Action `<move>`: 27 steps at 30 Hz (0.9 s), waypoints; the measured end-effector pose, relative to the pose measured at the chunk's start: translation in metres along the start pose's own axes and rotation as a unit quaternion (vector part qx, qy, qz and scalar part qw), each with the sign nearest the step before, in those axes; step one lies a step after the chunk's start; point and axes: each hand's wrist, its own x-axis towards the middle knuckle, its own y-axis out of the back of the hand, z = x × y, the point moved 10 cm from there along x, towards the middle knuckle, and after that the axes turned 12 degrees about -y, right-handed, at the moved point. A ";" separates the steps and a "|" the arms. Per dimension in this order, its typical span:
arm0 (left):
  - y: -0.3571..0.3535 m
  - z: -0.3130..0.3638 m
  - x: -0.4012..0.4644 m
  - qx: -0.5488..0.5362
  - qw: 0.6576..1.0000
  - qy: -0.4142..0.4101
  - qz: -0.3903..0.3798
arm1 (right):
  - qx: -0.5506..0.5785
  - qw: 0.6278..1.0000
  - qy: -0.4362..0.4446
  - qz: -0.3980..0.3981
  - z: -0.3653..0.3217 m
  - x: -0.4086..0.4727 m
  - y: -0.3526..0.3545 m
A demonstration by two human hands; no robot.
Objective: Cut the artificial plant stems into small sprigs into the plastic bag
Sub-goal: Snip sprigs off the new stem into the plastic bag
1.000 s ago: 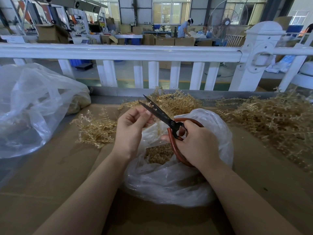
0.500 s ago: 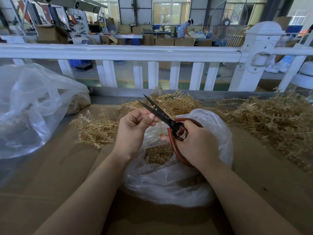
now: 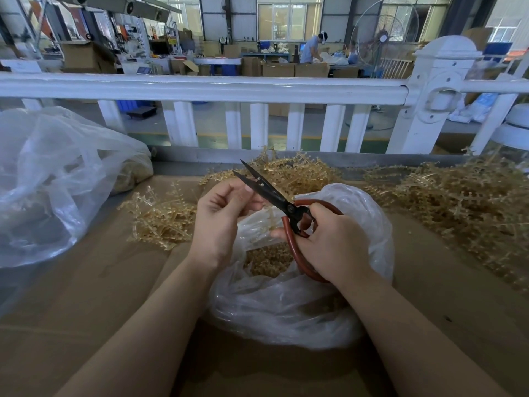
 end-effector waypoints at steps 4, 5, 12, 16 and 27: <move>0.003 0.001 0.000 0.005 1.000 -0.005 0.006 | 0.011 1.000 0.005 -0.004 -0.002 -0.001 0.000; 0.003 0.001 0.000 0.008 1.000 -0.006 0.006 | 0.013 1.000 0.005 -0.004 -0.003 -0.001 0.000; -0.001 0.005 0.000 0.023 1.000 -0.019 -0.006 | 0.018 1.000 0.009 -0.001 0.000 0.000 -0.001; -0.004 0.007 0.000 0.040 0.999 -0.027 -0.019 | 0.036 0.999 0.006 -0.004 -0.002 -0.001 0.001; -0.011 0.008 0.000 0.050 0.997 -0.033 -0.058 | 0.064 0.998 -0.005 -0.019 -0.006 -0.002 0.003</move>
